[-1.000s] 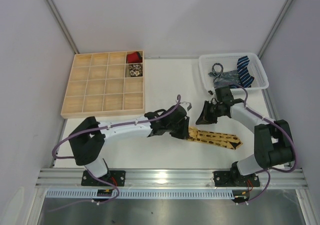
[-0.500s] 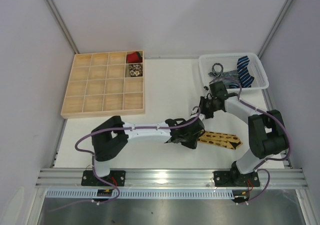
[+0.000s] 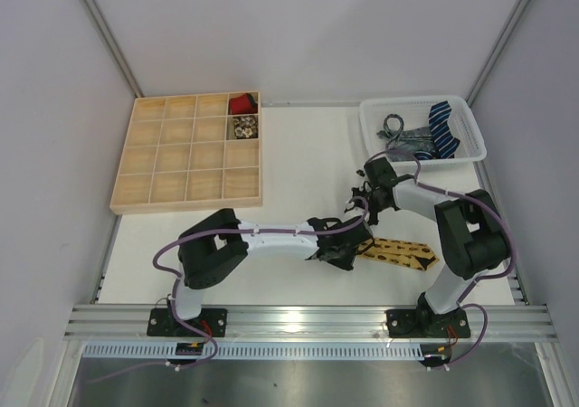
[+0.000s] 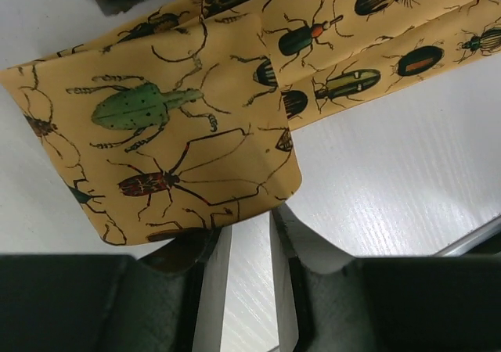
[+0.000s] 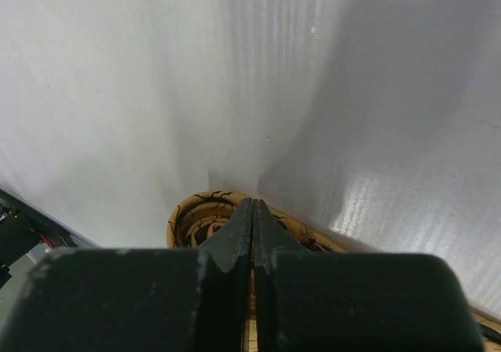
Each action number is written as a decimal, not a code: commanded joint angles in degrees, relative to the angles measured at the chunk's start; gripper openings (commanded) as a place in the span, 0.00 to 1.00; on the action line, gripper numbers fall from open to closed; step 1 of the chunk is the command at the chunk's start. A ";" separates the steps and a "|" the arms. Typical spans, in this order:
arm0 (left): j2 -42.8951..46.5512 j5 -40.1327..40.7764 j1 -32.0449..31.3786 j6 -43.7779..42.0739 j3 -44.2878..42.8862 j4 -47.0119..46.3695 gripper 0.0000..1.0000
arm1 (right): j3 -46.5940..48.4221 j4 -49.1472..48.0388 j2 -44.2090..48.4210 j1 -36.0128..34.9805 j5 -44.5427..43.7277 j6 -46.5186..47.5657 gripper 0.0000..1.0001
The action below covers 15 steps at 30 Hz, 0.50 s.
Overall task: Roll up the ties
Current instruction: Roll the tie
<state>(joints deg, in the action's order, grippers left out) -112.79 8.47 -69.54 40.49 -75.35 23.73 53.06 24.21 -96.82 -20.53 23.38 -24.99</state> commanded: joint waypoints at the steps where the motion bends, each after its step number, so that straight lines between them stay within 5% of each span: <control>1: -0.23 2.51 -0.42 -0.50 -1.99 -0.70 0.31 | -0.15 -1.88 0.22 -1.26 0.71 -1.20 0.00; 15: -2.08 7.00 -0.16 2.22 -1.38 3.87 0.32 | -0.33 -5.22 -1.01 -6.62 4.75 -4.71 0.00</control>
<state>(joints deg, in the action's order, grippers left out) -113.36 12.49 -70.04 41.78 -75.90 24.56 52.71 20.53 -97.41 -25.06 25.43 -27.77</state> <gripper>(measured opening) 0.313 0.009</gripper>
